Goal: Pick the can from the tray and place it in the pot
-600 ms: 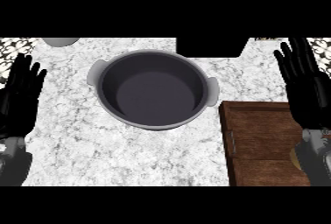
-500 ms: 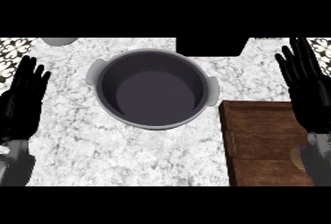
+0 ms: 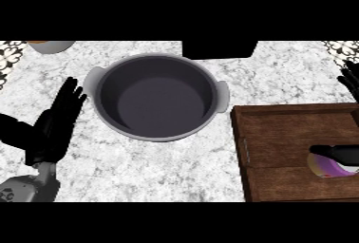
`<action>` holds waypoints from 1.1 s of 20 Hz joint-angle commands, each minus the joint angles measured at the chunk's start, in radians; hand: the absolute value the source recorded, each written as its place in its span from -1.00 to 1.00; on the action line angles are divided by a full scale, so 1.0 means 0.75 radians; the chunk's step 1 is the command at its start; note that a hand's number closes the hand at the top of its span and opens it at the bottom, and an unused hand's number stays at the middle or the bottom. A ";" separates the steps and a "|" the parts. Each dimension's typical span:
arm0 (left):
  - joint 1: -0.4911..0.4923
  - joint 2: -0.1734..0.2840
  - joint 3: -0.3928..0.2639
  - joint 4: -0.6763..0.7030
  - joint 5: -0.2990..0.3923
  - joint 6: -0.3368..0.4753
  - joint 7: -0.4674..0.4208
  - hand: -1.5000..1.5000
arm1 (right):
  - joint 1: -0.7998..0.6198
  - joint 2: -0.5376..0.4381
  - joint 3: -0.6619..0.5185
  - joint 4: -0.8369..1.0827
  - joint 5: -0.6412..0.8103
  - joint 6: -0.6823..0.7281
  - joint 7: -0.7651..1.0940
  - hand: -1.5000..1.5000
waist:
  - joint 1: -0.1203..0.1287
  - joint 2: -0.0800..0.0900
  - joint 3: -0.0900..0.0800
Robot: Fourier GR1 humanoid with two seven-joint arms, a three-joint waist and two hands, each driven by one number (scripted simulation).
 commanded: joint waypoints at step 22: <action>0.020 -0.090 -0.106 -0.083 -0.110 0.005 0.096 0.00 | 0.740 -0.588 -0.706 -0.389 0.132 0.635 0.165 -1.00 | 0.063 0.006 -0.002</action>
